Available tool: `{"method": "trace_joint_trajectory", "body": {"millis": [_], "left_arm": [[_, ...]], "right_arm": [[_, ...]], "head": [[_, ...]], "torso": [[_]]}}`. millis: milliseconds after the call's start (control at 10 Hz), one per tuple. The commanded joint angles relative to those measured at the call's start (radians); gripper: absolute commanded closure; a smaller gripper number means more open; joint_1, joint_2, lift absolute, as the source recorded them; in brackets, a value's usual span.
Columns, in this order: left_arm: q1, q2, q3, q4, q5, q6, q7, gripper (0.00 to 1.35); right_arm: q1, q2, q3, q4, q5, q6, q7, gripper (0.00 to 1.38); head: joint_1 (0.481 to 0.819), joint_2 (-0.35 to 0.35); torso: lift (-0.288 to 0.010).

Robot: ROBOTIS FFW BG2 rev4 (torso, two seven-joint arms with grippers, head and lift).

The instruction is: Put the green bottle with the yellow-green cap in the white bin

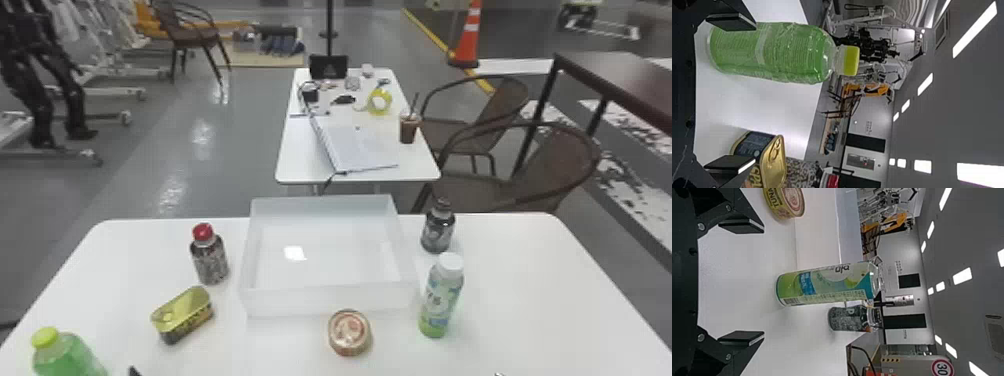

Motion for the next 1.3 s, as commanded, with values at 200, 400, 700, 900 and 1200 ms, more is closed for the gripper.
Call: {"method": "trace_joint_trajectory", "body": {"millis": [200, 400, 700, 900, 1200], "left_arm": [[-0.089, -0.009, 0.018, 0.069, -0.015, 0.0, 0.1, 0.11], [-0.134, -0.009, 0.029, 0.111, -0.011, -0.006, 0.105, 0.12], [-0.155, -0.009, 0.065, 0.13, -0.032, 0.003, 0.11, 0.5], [-0.152, -0.009, 0.073, 0.13, -0.029, 0.011, 0.11, 0.76], [-0.152, -0.009, 0.067, 0.13, -0.021, 0.006, 0.11, 0.76]], "right_arm": [[-0.002, 0.003, 0.0, 0.003, 0.0, 0.0, 0.0, 0.33], [-0.003, 0.003, 0.0, 0.005, 0.0, 0.0, 0.0, 0.32], [-0.008, 0.003, 0.002, 0.006, 0.0, 0.0, 0.0, 0.32], [-0.008, 0.003, 0.002, 0.008, 0.0, 0.0, 0.002, 0.32], [-0.008, 0.003, 0.002, 0.008, 0.0, 0.0, 0.002, 0.32]], "head": [[0.549, 0.0], [0.549, 0.0], [0.549, 0.0], [0.549, 0.0], [0.549, 0.0]], "torso": [[-0.1], [-0.1], [-0.1], [-0.1], [-0.1]]}}
